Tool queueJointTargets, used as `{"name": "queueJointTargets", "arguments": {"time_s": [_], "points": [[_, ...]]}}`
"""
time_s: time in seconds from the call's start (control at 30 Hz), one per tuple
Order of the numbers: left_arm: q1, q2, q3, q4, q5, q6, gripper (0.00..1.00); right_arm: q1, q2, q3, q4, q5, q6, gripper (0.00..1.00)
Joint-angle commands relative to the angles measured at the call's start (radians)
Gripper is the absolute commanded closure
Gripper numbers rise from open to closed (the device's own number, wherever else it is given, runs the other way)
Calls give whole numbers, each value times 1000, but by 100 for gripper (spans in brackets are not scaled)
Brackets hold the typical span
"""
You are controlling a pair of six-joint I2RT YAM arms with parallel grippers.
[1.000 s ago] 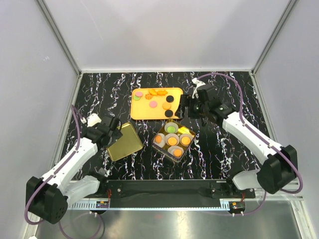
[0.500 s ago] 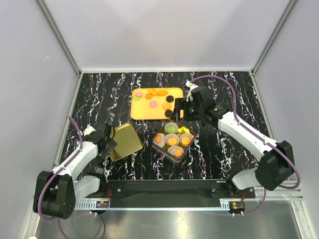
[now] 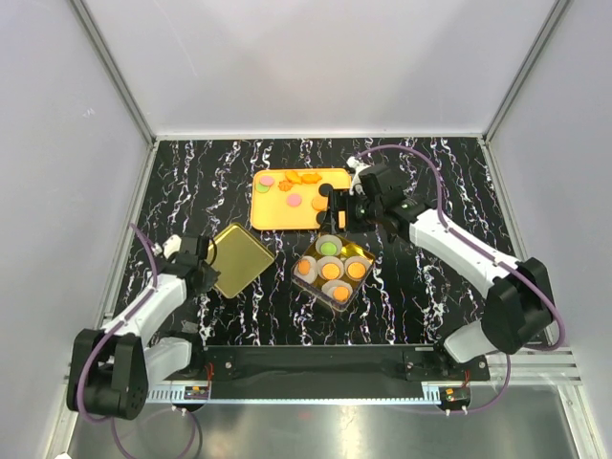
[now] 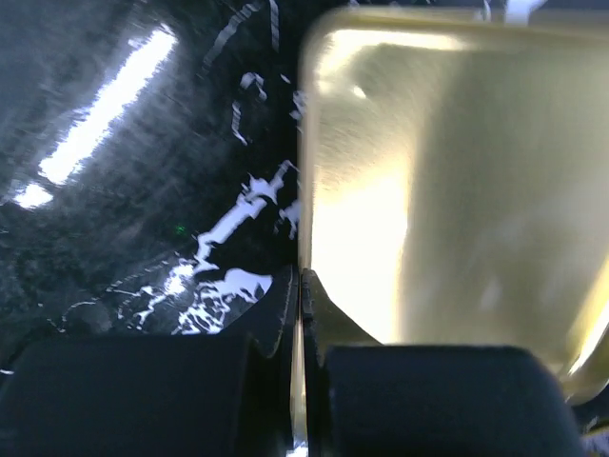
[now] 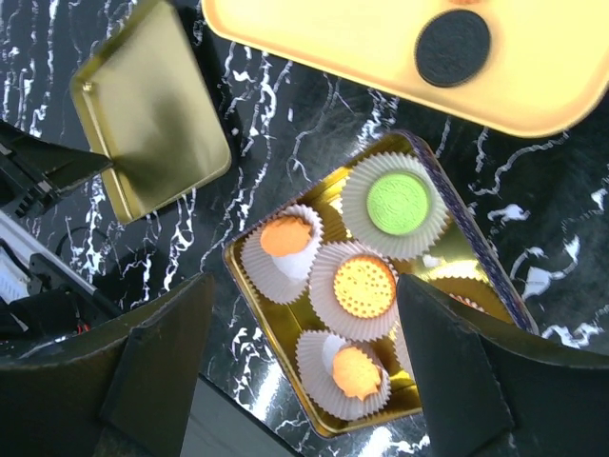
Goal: Pack the cookies
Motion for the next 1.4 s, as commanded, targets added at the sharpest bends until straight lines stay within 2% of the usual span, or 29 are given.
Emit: {"name": "queueJointTargets", "arguments": {"time_s": [0.0, 0.2, 0.33, 0.57, 0.63, 0.8, 1.2, 1.27, 1.37], "points": [[2, -71, -2, 6, 56, 57, 100, 25, 26, 72, 52, -57, -23, 15], [2, -191, 71, -81, 65, 107, 100, 74, 149, 206, 46, -123, -70, 15], [2, -249, 99, -127, 85, 121, 100, 91, 304, 351, 5, -177, -95, 16], [2, -336, 139, -190, 134, 142, 100, 92, 473, 491, 10, -342, -92, 14], [2, -343, 156, -196, 162, 156, 100, 94, 499, 511, 32, -411, -75, 14], [2, -352, 195, -210, 208, 187, 100, 104, 523, 517, 66, -474, -41, 14], [2, -344, 240, -178, 320, 199, 100, 121, 572, 565, 66, -506, 5, 15], [0, -338, 246, -161, 340, 201, 100, 121, 579, 574, 64, -513, 17, 16], [-4, -333, 245, -141, 369, 205, 100, 120, 588, 591, 47, -508, 32, 25]]}}
